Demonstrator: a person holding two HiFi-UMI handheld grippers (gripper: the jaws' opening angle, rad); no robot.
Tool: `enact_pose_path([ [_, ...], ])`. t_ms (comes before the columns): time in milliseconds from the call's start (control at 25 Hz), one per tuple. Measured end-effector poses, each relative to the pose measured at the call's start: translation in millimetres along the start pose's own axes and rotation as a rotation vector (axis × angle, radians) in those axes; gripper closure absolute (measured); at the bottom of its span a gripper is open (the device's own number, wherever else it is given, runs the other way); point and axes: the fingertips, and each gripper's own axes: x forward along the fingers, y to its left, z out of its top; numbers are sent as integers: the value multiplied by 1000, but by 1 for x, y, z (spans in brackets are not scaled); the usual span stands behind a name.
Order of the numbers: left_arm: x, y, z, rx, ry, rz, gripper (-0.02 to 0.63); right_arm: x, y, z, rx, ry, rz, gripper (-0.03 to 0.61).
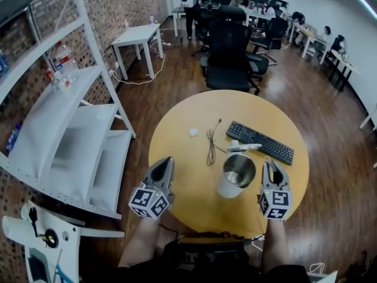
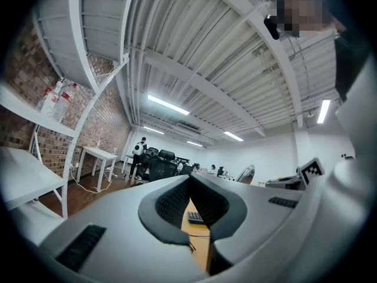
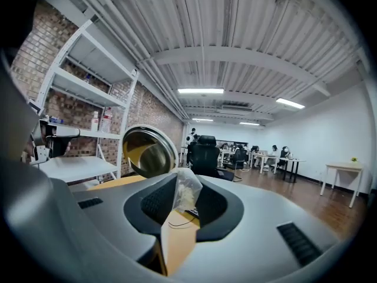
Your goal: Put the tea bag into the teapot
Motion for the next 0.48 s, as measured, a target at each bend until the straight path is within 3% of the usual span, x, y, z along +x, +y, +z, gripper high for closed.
enact_pose_path([
  [200,-11,9,-4,-9,1,46,620,12,40,0,-45,27,104,505],
  [480,-19,13,-8,-20,15,62,620,19,63,7,-44,-2,168,505],
])
